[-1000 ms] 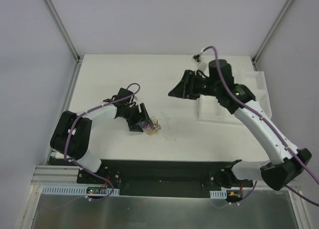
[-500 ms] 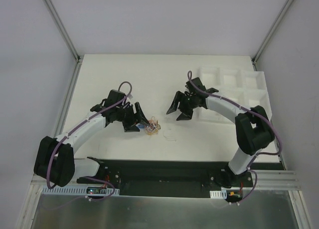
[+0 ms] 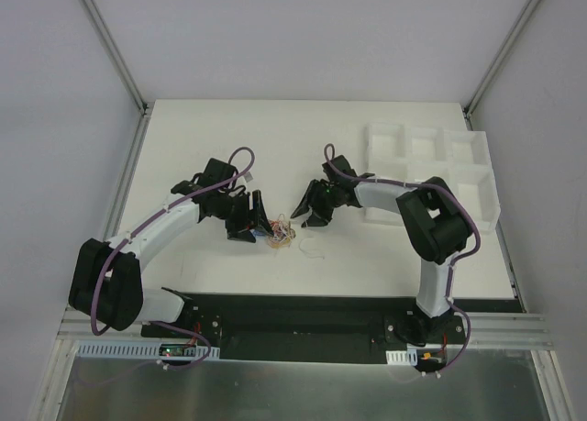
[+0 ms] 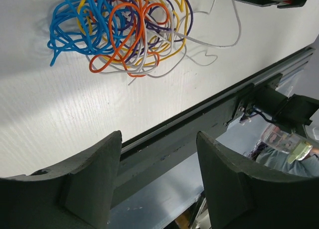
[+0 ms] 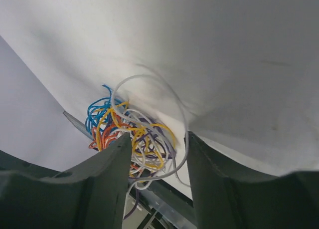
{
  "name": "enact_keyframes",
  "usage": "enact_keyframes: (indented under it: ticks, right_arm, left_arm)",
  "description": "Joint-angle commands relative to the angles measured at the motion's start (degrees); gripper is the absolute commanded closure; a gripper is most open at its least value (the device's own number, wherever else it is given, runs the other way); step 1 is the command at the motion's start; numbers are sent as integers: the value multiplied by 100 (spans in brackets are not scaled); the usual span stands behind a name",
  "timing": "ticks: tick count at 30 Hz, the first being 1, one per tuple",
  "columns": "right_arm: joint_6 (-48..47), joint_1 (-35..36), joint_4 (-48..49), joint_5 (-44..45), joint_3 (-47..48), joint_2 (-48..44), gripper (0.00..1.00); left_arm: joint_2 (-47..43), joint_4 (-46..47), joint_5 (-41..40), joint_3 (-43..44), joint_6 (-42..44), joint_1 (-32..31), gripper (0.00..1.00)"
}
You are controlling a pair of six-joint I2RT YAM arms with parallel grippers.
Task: Untangle the cables
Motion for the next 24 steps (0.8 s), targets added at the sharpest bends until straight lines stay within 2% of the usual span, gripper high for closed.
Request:
enact_keyframes:
  ticks: [1, 4, 5, 9, 14, 20, 24]
  right_arm:
    - [199, 282, 544, -236, 18, 56, 64]
    - [59, 282, 370, 53, -113, -364, 98]
    - [-2, 282, 116, 168, -122, -532, 100]
    - [-30, 344, -255, 406, -342, -1446, 100]
    - [59, 440, -869, 748, -185, -2474, 100]
    - [-20, 449, -1126, 451, 333, -2801, 100]
    - [-484, 458, -1740, 151, 1211, -2932, 100]
  left_arm:
    - [70, -418, 27, 177, 523, -81, 41]
    - [70, -524, -174, 212, 769, -72, 40]
    - [79, -559, -271, 230, 839, -72, 39]
    - [376, -577, -543, 414, 1261, -72, 35]
    - [1413, -665, -510, 888, 1438, -99, 34]
    - [2458, -480, -755, 1547, 1350, -625, 27]
    - [3233, -507, -940, 1899, 1095, -600, 30]
